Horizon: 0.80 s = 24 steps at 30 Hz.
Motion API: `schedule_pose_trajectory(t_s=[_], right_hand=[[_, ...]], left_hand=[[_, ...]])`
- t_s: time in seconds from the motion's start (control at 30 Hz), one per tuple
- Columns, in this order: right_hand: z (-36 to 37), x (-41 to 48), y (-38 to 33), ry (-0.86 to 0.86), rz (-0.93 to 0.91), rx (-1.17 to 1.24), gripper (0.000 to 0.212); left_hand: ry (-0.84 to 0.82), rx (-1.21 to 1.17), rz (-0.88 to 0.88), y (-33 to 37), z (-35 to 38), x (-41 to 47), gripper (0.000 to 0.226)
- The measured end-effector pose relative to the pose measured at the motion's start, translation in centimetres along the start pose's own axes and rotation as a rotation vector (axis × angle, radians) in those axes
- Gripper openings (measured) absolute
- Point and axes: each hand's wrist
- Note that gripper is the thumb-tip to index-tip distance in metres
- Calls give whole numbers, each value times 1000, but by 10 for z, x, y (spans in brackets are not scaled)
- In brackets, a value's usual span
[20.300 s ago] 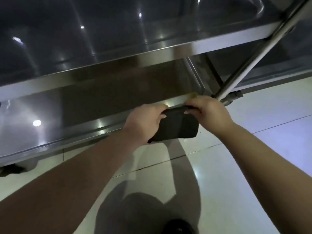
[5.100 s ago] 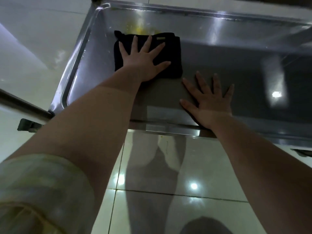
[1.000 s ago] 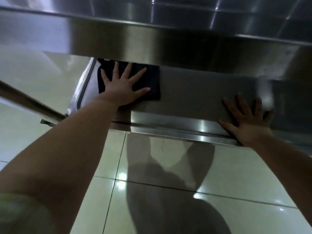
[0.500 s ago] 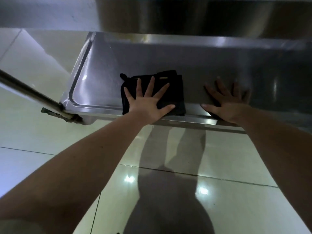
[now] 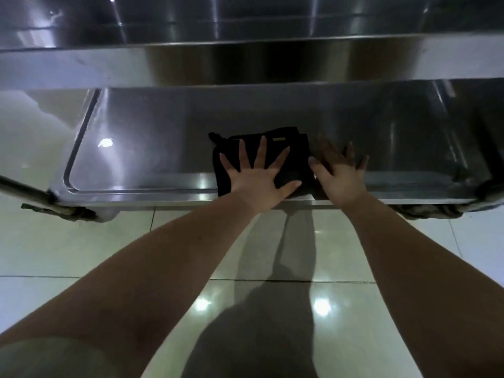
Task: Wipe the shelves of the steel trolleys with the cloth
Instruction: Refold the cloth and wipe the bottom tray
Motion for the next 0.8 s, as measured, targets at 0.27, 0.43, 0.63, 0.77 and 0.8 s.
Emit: schedule_pose_trajectory(t_s=[0.27, 0.43, 0.63, 0.77, 0.8], right_hand=[[-42, -15, 13, 292, 93, 737, 44], [-39, 0, -13, 250, -77, 23, 44], [21, 0, -42, -161, 8, -444, 59], [1, 0, -6, -169, 4, -495, 61], [-9, -1, 10, -152, 20, -501, 62]], left_hand=[[-84, -54, 92, 93, -9, 17, 77], [166, -32, 153, 26, -34, 2, 63], [110, -29, -84, -26, -8, -11, 60], [79, -35, -87, -36, 4, -10, 56], [77, -35, -82, -38, 5, -9, 55]])
Point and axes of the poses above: each hand's wrist, its own x-axis towards the middle knuckle, its own z-axis out of the palm, y = z × x, and after that the axes turned 9 degrees about -y, right-handed
